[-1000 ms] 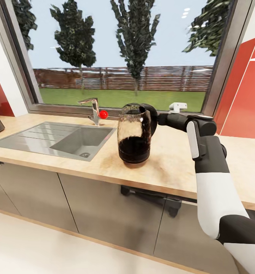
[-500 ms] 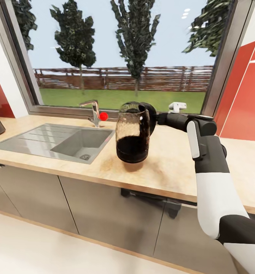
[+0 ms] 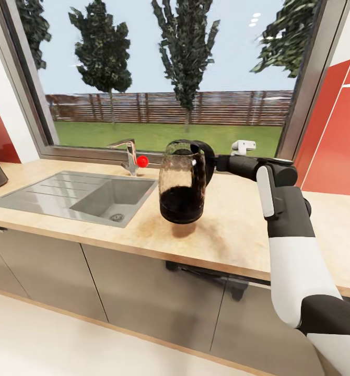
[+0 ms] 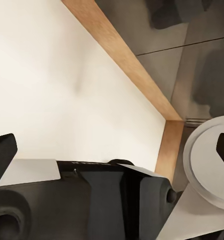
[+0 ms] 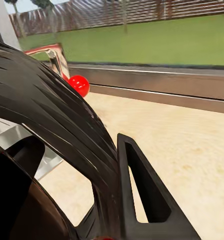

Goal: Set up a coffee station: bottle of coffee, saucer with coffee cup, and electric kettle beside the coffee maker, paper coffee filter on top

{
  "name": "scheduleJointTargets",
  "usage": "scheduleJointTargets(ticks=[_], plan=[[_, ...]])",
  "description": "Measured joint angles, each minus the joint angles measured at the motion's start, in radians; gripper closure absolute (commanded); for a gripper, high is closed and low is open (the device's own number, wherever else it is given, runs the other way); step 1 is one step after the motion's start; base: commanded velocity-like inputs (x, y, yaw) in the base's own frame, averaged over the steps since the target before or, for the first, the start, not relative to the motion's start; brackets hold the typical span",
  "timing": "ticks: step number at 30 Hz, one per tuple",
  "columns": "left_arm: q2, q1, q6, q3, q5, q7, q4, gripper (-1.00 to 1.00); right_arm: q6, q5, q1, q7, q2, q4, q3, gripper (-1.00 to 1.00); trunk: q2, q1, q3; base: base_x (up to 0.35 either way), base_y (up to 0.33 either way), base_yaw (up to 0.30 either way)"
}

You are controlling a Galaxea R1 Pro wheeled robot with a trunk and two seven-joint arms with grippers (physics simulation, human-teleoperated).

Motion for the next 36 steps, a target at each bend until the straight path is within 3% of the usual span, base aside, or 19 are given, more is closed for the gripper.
scheduleJointTargets(ticks=[10,24,36], plan=[[0.000,0.000,0.000,0.000,0.000,-0.001,0.000,-1.00,0.000,0.002,0.000,0.000,0.000,0.001,0.000,1.00,0.000,0.000,0.000,0.044,0.176,0.023],[0.000,0.000,0.000,0.000,0.000,0.000,0.000,-1.00,-0.001,0.001,0.001,0.000,0.000,0.003,0.000,1.00,0.000,0.000,0.000,0.080,0.283,0.239],[0.000,0.000,0.000,0.000,0.000,0.001,0.000,-1.00,0.000,0.000,0.001,0.000,0.000,0.004,0.000,1.00,0.000,0.000,0.000,0.017,0.098,0.058]])
